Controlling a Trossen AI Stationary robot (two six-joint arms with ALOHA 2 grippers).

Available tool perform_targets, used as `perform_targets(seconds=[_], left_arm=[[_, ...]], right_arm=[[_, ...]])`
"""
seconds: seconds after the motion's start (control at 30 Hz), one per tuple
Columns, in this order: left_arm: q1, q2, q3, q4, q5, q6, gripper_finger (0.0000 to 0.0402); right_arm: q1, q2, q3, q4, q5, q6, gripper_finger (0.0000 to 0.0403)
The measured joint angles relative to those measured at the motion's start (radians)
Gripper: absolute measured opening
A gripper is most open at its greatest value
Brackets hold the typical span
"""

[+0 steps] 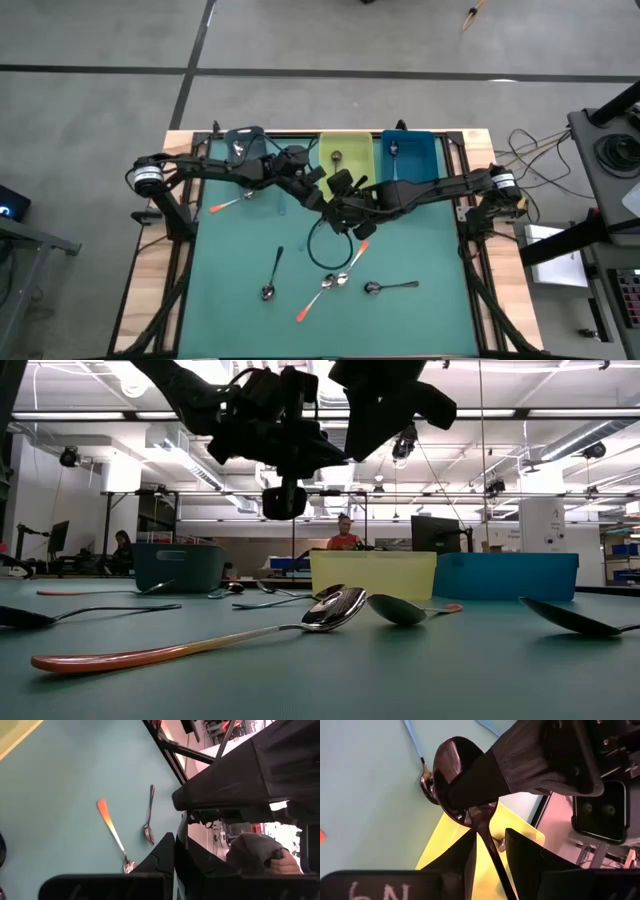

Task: Sort silverware by color (type)
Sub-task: Put the black spoon into the yellow bin

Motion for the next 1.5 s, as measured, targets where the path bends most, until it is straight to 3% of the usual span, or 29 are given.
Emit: perform_targets(seconds=[0.2, 0.53, 0.77, 1.2, 1.5], left_arm=[[-0.001, 0.0, 0.001, -0.017, -0.022, 0.001, 0.0], [0.0, 0.0, 0.001, -0.019, -0.027, 0.001, 0.0], [0.001, 0.0, 0.009, -0.024, -0.033, 0.037, 0.0001], [0.019, 0.0, 0.016, 0.005, -0.02, 0.098, 0.0054], [0.126, -0.025, 0.016, 0.035, 0.01, 0.198, 0.0102]], right_arm=[[0.0, -0.002, 0.0, -0.007, 0.004, 0.004, 0.0089], [0.001, -0.004, -0.001, -0.039, 0.015, -0.023, 0.0019], [0.001, -0.004, -0.002, -0.051, 0.014, 0.009, 0.0011], [-0.009, -0.005, -0.002, -0.036, 0.023, 0.076, 0.0009], [-0.073, -0.005, 0.0, -0.054, -0.024, 0.23, 0.0009]])
